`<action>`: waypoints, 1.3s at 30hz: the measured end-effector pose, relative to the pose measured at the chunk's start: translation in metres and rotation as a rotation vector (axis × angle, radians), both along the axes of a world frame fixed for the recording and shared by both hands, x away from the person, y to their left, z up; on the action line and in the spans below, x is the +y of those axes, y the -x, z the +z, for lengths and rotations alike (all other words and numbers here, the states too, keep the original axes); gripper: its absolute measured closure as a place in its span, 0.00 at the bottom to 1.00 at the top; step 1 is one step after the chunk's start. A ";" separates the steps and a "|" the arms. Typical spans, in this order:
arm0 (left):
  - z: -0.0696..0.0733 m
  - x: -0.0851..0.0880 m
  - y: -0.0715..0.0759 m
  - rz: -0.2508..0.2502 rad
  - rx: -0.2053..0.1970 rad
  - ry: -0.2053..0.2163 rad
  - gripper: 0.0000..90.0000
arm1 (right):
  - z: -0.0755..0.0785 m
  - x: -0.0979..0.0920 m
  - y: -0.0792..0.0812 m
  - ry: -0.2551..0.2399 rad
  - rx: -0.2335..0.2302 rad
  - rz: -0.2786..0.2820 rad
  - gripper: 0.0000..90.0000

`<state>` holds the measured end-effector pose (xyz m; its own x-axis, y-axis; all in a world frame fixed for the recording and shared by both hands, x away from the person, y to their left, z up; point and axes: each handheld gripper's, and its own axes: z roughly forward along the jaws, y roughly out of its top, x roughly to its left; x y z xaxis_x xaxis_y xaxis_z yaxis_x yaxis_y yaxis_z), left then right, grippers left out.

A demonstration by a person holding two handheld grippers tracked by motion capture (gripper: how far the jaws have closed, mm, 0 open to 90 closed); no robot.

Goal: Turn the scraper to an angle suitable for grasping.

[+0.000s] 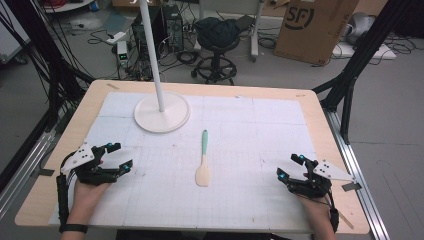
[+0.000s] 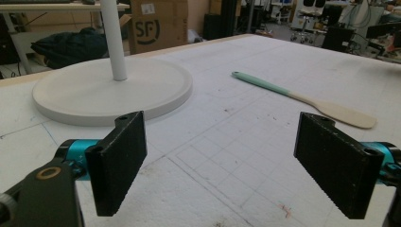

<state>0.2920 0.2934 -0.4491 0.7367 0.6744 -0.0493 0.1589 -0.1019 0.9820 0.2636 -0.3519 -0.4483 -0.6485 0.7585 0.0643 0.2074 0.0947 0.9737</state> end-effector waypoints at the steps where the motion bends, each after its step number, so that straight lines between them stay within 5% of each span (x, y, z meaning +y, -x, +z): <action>1: 0.000 0.000 0.000 0.000 0.000 0.003 0.20 | 0.000 0.000 0.000 0.002 0.000 -0.001 0.21; 33: 0.000 0.000 0.000 0.003 0.001 -0.003 0.20 | 0.000 0.000 0.000 -0.006 -0.001 -0.001 0.23; 39: 0.000 0.000 -0.001 0.005 0.005 0.003 0.20 | 0.001 0.001 -0.004 0.012 0.027 0.004 0.45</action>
